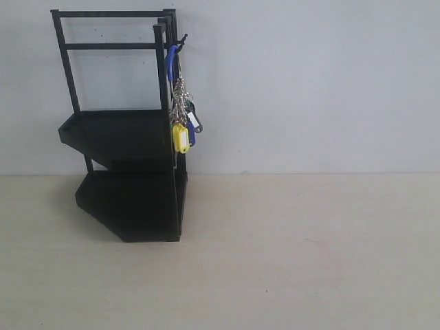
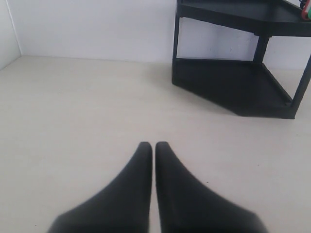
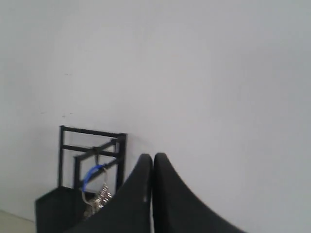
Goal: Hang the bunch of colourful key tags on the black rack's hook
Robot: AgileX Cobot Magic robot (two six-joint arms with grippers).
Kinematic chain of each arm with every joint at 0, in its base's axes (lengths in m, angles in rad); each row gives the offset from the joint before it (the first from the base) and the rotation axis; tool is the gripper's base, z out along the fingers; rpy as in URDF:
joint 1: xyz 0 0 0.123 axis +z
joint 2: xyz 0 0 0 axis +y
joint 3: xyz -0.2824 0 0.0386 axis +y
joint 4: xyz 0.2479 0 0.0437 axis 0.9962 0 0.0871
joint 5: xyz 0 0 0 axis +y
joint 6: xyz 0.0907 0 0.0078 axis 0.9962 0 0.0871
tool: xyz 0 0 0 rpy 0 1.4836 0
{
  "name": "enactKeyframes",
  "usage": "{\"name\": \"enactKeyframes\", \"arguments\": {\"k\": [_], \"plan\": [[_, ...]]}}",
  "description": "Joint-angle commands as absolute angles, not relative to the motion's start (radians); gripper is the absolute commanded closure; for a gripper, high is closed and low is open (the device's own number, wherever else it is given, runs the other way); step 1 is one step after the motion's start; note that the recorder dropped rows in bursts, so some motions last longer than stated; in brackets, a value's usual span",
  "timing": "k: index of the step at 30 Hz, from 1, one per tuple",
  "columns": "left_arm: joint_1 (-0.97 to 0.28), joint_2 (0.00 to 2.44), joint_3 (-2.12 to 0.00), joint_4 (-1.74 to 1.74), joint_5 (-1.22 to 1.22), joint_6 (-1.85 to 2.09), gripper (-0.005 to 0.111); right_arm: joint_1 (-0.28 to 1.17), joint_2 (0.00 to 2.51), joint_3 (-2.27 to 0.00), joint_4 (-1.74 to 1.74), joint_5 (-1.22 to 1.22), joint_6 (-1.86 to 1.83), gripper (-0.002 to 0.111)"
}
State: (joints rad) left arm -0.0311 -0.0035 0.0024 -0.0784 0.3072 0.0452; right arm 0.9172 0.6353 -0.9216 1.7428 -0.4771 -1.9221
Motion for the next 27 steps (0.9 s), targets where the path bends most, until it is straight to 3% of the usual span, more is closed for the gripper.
{"name": "enactKeyframes", "arguments": {"k": [1, 7, 11, 21, 27], "plan": [[-0.028, 0.000, 0.000, -0.080, 0.296, 0.045, 0.102, 0.665, 0.545, -0.748, 1.744, -0.382, -1.735, 0.108], [-0.028, 0.000, 0.000, -0.080, 0.296, 0.045, 0.102, 0.207, 0.364, -0.471, 1.744, 0.017, -1.622, 0.108], [-0.028, 0.000, 0.000, -0.080, 0.296, 0.045, 0.102, 0.025, 0.267, -0.411, 1.744, 0.180, -1.622, 0.108], [-0.028, 0.000, 0.000, -0.080, 0.296, 0.045, 0.102, -0.049, 0.231, -0.407, 1.741, 0.227, -1.554, 0.108], [-0.028, 0.000, 0.000, -0.080, 0.296, 0.045, 0.102, -0.049, 0.231, -0.407, 0.935, 0.213, -0.754, 0.108]]}}
